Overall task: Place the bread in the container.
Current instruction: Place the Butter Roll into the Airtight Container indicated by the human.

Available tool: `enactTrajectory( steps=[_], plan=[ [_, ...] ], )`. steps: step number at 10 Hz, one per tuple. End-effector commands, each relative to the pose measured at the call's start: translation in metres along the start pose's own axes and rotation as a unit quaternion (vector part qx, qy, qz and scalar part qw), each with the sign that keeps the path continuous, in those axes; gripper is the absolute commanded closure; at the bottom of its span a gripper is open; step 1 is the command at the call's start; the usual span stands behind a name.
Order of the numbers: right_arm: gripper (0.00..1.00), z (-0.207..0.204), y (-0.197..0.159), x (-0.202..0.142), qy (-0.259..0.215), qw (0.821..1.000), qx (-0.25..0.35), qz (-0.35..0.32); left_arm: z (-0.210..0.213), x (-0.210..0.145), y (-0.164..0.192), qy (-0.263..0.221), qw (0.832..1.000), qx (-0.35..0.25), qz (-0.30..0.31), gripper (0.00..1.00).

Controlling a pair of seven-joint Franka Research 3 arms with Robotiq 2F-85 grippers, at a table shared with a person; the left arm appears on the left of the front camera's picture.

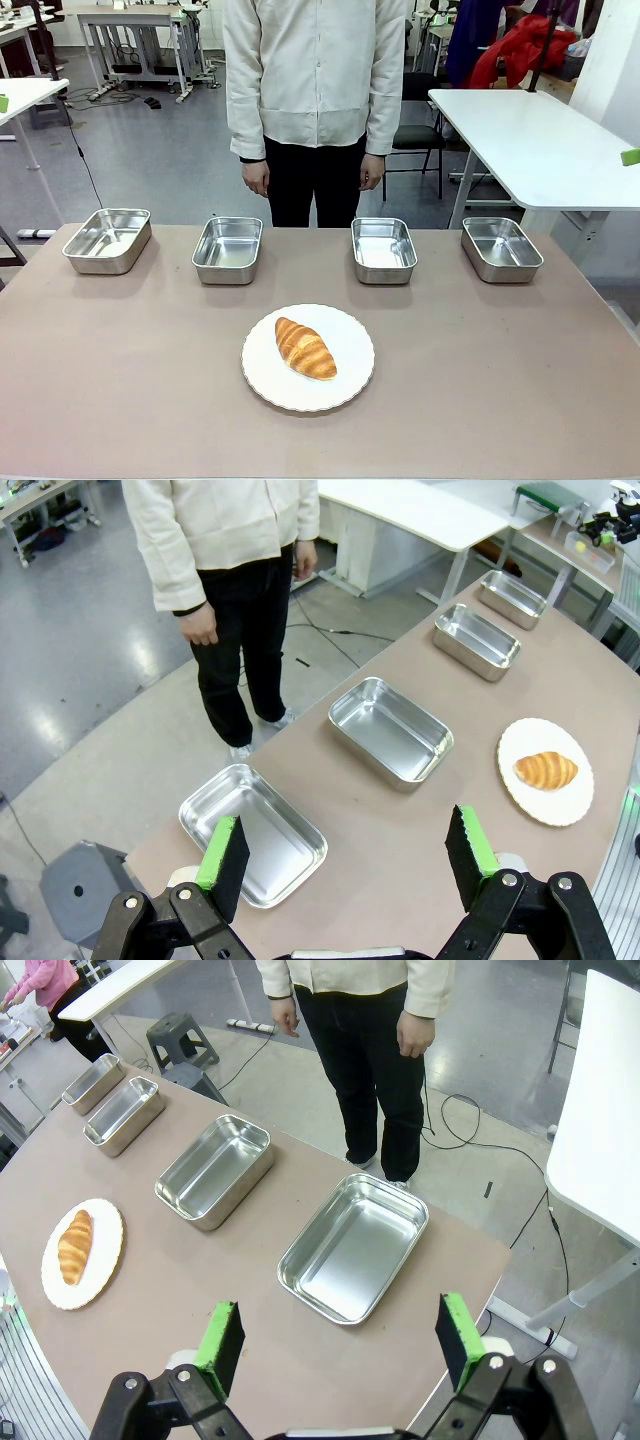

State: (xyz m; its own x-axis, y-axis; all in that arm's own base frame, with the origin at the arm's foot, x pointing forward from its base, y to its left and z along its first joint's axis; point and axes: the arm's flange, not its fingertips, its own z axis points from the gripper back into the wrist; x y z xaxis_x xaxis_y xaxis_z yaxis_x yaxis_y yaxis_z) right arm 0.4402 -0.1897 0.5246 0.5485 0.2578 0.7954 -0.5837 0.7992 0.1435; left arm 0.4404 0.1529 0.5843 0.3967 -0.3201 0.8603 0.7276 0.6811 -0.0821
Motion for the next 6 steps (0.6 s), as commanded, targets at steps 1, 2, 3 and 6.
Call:
enactTrajectory(
  steps=[1, 2, 3, 6],
  plan=[
    [0.0, -0.0014, -0.001, 0.0009, -0.009, 1.0, 0.003, 0.0, 0.0006, 0.0013, 0.0, -0.007, 1.0, -0.004, -0.002, 0.0],
    [0.0, -0.0014, -0.001, 0.0009, -0.009, 1.0, 0.003, 0.0, 0.0006, 0.0013, 0.0, -0.007, 1.0, -0.004, -0.002, 0.0],
    [0.0, -0.0014, -0.001, 0.0009, -0.009, 1.0, 0.003, 0.0, 0.0006, 0.0013, 0.0, -0.007, 1.0, -0.004, -0.002, 0.0],
    [0.0, -0.0014, -0.001, 0.0009, -0.009, 1.0, 0.003, 0.0, 0.0006, 0.0013, 0.0, -0.007, 1.0, -0.004, -0.002, 0.0]
  ],
)
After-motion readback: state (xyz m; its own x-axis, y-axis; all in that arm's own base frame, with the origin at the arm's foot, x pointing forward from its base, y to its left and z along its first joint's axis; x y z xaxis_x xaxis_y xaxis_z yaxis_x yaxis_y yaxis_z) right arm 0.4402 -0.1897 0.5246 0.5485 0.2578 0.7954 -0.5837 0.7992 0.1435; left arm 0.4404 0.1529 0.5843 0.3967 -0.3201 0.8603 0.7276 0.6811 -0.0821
